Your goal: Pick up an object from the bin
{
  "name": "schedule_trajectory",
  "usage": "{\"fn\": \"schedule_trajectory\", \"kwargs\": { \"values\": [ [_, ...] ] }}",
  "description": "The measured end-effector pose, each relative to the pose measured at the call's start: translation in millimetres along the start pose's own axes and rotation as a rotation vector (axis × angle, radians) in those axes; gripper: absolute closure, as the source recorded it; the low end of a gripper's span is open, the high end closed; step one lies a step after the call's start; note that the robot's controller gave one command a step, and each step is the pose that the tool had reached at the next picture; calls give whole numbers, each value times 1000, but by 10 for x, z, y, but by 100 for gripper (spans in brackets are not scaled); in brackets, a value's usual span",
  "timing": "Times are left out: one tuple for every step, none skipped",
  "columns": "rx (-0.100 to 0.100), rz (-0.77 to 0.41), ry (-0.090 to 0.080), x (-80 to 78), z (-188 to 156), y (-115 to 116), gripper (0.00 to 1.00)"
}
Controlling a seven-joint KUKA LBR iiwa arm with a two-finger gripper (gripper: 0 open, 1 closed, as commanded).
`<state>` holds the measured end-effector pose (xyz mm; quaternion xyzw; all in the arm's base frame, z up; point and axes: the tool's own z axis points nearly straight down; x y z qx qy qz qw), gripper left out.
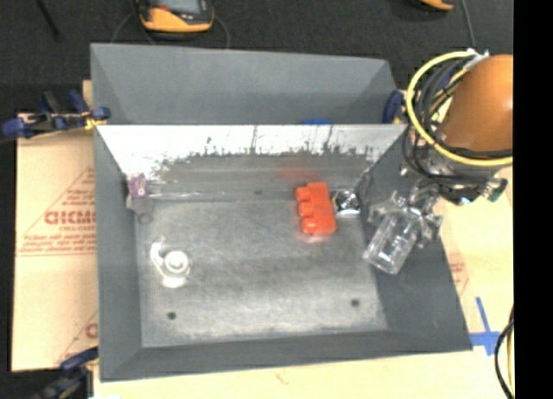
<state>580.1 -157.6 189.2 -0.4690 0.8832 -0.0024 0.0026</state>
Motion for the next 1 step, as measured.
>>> {"fn": "schedule_trajectory", "kwargs": {
  "values": [
    [-2, -4, 0, -42, -357, 115, 100]
  ]
}}
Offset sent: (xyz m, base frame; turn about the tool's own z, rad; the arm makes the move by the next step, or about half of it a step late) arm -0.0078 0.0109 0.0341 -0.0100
